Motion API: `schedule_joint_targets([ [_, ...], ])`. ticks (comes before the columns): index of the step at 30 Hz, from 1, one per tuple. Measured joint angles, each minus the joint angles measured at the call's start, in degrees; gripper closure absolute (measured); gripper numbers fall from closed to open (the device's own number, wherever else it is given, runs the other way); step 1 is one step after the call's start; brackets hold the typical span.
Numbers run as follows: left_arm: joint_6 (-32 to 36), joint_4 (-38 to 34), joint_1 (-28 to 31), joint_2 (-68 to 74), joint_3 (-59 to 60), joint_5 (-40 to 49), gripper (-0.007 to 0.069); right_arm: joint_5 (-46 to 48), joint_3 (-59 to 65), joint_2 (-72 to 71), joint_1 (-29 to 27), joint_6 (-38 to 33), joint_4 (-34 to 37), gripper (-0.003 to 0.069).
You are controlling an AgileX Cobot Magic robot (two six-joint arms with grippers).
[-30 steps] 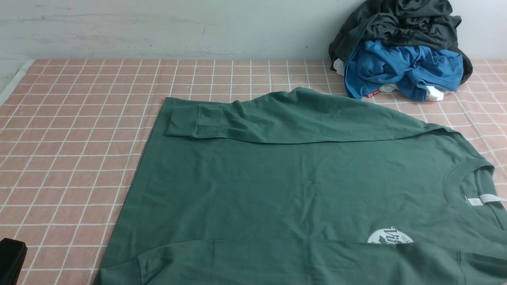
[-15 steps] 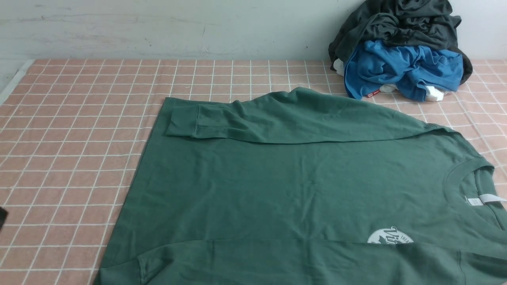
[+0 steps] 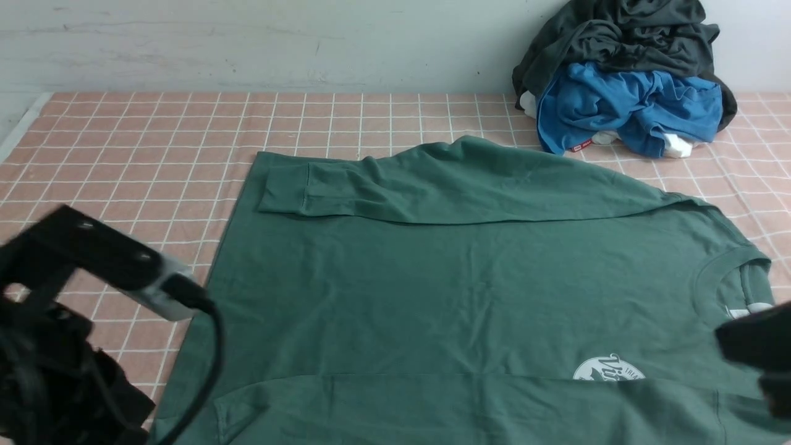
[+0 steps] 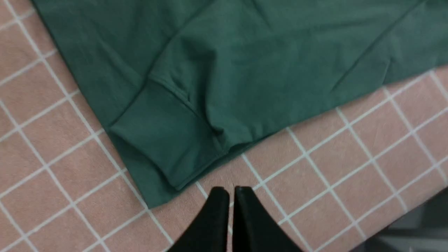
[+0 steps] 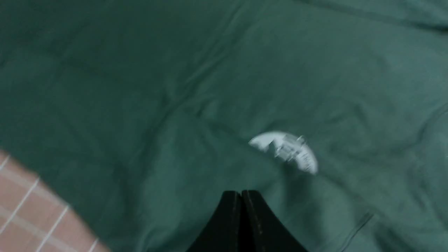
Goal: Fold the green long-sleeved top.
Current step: Use the left arm to clamp the cuff closest to it
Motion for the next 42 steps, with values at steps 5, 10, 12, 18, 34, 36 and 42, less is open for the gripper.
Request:
schedule_joint_targets([
  [5, -3.57, 5.66, -8.25, 12.61, -0.19, -2.01, 0.0495, 7.25, -0.08, 3.78, 6.47, -0.27, -0.26, 0.0673],
  [10, -6.46, 9.89, -10.73, 22.69, -2.56, -3.87, 0.0328, 7.70, -0.20, 3.84, 7.60, -0.30, -0.40, 0.0673],
  [12, -7.96, 12.45, -10.78, 26.06, -4.35, -4.76, 0.0267, 7.70, -0.20, 3.90, 7.60, -0.30, -0.51, 0.0673],
  [18, -9.30, 16.13, -9.49, 34.54, -7.82, -8.62, 0.0197, 7.64, -0.20, 4.02, 7.60, -0.55, -0.58, 0.0673],
  [34, -2.72, 10.69, -5.56, 41.33, -8.26, -15.09, 0.0282, 7.64, -0.20, 4.02, 7.60, -0.79, -0.52, 0.0673],
  [36, -2.42, 10.28, -5.56, 41.40, -8.26, -15.03, 0.0322, 7.43, -0.20, 4.02, 7.60, -0.79, -0.52, 0.0673],
  [42, -1.97, 9.55, -5.56, 41.40, -8.43, -14.65, 0.0511, 6.44, -0.20, 4.02, 7.60, -0.99, -0.52, 0.0673],
])
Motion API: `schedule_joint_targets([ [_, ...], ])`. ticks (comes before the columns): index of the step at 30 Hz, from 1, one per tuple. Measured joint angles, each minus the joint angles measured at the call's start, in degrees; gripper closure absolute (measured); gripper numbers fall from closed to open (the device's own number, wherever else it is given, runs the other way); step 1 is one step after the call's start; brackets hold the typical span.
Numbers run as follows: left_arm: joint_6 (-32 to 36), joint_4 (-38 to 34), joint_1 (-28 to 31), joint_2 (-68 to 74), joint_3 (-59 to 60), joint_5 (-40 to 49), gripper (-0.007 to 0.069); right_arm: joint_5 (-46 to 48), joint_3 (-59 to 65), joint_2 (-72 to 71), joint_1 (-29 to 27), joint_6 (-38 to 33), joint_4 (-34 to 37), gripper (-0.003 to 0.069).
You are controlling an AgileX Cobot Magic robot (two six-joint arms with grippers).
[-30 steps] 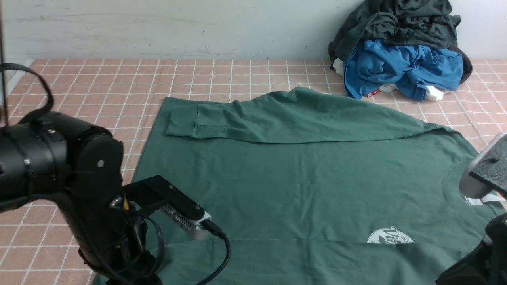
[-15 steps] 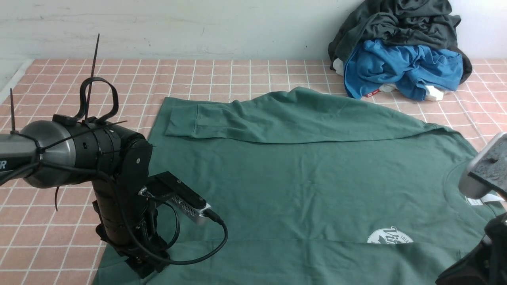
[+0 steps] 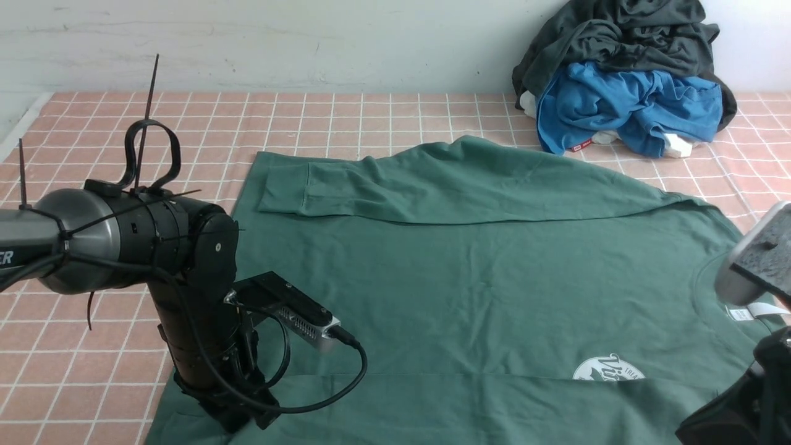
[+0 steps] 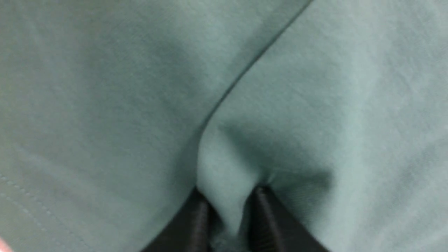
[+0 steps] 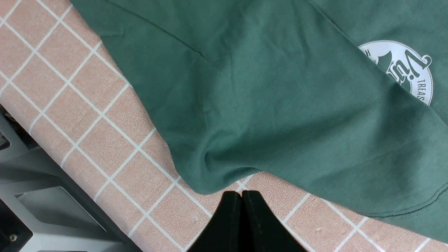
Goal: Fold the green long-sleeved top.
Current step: Use the left arm to clamp the cuff closest to it, then use the left arm to drag and place the cuff at the centered position on the left edge of the fabric
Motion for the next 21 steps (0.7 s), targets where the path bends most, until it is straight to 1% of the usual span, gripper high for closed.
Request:
schedule_joint_targets([
  [2, 0.00, -0.07, 0.00, -0.07, -0.90, 0.95, 0.0568, -0.12, 0.00, 0.00, 0.00, 0.00, 0.00, 0.0673],
  [4, 0.00, 0.04, 0.00, -1.05, -3.07, 3.06, 0.0592, -0.12, 0.00, 0.00, 0.00, 0.00, 0.04, 0.0673],
  [9, 0.00, 0.06, 0.00, -3.16, -11.20, 7.87, 0.0594, -0.99, 0.00, 0.00, 0.00, -0.67, 0.06, 0.0673],
  [13, 0.00, 0.11, 0.00, -2.63, -22.65, 11.18, 0.0594, -1.93, 0.00, 0.00, 0.00, -0.86, 0.06, 0.0673],
  [17, 0.00, 0.89, 0.00, 0.70, -33.73, 14.52, 0.0594, -2.51, 0.00, 0.00, 0.00, -0.86, 0.06, 0.0673],
  [19, 0.00, 1.70, 0.00, 2.12, -36.56, 16.04, 0.0594, -2.51, 0.00, 0.00, 0.00, -0.91, 0.06, 0.0673],
  [21, 0.00, 4.21, 0.00, 5.67, -41.93, 18.29, 0.0594, -2.51, 0.00, 0.00, 0.00, -1.06, 0.06, 0.0673],
])
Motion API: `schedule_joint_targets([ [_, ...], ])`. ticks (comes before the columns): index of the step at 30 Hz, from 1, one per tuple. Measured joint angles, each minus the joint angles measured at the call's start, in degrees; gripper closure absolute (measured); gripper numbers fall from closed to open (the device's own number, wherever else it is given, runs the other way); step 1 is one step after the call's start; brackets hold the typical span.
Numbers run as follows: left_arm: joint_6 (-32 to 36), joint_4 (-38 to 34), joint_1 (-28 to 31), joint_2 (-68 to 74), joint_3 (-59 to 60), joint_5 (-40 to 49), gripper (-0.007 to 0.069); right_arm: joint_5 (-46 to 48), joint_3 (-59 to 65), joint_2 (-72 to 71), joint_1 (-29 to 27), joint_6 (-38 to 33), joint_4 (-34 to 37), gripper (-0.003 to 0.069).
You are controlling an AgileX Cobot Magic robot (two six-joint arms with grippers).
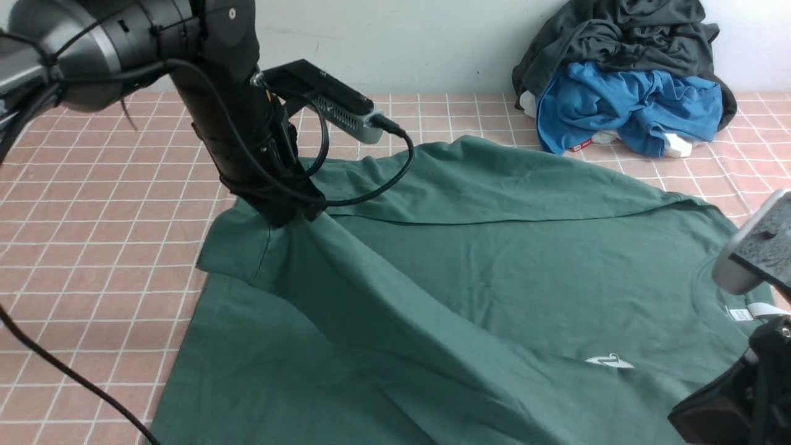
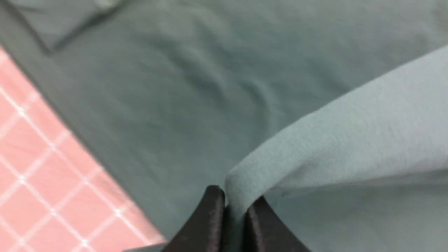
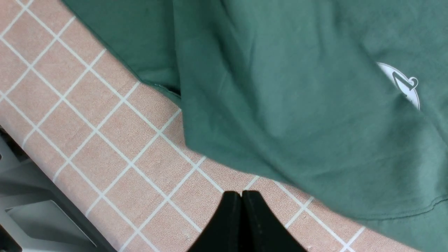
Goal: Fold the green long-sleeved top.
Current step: Use the left arm to drag and place the cuff at the centered position on the left edge of the fabric, then use the left arm to clamp the cuff farthest from it
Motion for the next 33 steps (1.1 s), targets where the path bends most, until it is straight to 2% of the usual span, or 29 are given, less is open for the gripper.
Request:
schedule_joint_targets([
  [5, -0.05, 2.60, 0.35, 7.28, -6.40, 0.71, 0.0594, 0.00, 0.00, 0.00, 0.00, -0.02, 0.00, 0.0673],
  [12, -0.17, 2.60, 2.13, 14.05, -8.65, 0.85, 0.0593, -0.13, 0.00, 0.00, 0.00, -0.19, 0.00, 0.0673],
  [16, -0.17, 2.79, 2.88, 16.76, -8.65, -1.03, 0.0551, -0.13, 0.00, 0.01, 0.00, -0.19, 0.00, 0.0673],
  [19, -1.13, 3.95, 2.88, 17.68, -9.38, -3.56, 0.0435, -0.13, 0.00, 0.06, 0.00, -0.19, 0.00, 0.0673],
  [21, -3.79, 4.75, 2.88, 17.74, -10.46, -4.82, 0.0337, -0.40, 0.00, 0.06, 0.00, -0.19, -0.05, 0.0673],
  [25, -9.01, 7.61, 3.26, 18.10, -12.56, -6.33, 0.0200, -2.02, 0.00, 0.06, 0.06, -0.19, -0.68, 0.0673],
  [28, -9.96, 8.88, 4.11, 19.28, -14.70, -7.16, 0.0160, -3.64, 0.00, 0.06, 0.06, -0.19, -1.34, 0.0673],
  [33, -9.04, 9.96, 5.13, 23.88, -16.92, -12.99, 0.0153, -7.09, 0.00, 0.06, 0.06, -0.19, -1.96, 0.0673],
])
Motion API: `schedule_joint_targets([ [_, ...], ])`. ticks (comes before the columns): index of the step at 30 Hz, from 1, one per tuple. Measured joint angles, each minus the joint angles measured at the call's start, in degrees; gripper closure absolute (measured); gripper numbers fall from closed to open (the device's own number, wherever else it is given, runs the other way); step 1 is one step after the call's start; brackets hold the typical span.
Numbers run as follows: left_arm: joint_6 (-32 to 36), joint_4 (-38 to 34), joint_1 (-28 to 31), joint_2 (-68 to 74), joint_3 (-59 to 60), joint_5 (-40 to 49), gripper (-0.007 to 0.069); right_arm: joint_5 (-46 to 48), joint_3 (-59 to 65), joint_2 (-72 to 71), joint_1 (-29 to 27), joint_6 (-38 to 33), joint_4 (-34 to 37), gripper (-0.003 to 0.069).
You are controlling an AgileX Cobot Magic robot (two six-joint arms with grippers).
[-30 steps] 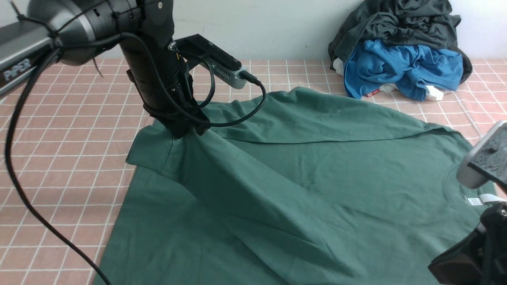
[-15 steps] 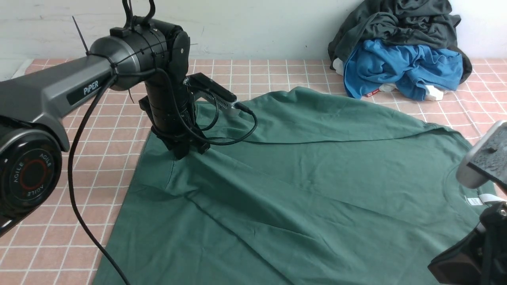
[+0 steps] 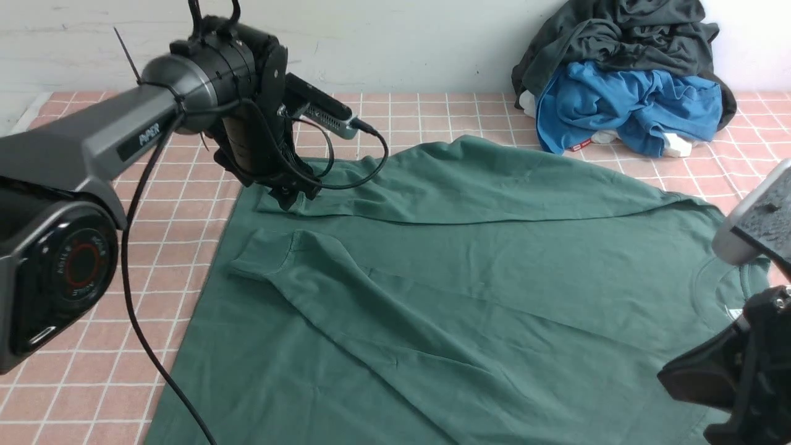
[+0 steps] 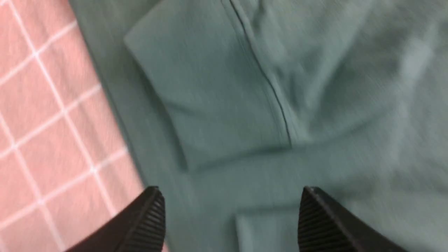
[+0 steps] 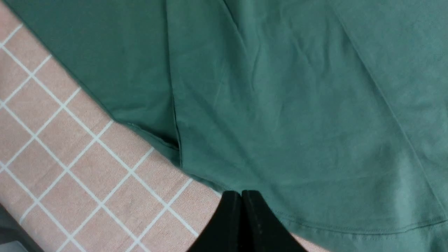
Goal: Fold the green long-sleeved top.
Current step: Use the left arm to clamp the cuff farthest from it
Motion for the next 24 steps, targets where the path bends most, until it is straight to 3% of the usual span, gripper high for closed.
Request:
schedule_joint_targets([
  [9, 8.28, -0.28, 0.04, 4.81, -0.27, -7.40, 0.0153, -0.61, 0.00, 0.00, 0.00, 0.00, 0.00, 0.0673],
  [17, 8.71, -0.90, 0.04, 5.46, -0.77, -8.71, 0.0158, -0.85, 0.00, 0.00, 0.00, 0.00, 0.00, 0.0673],
  [19, 8.65, -1.26, 0.04, 5.53, -0.82, -8.77, 0.0177, -0.85, 0.00, 0.00, 0.00, 0.00, 0.00, 0.0673],
  [24, 8.47, -3.78, 0.04, 6.02, -1.39, -8.76, 0.0354, -0.85, 0.00, 0.00, 0.00, 0.00, 0.00, 0.0673],
])
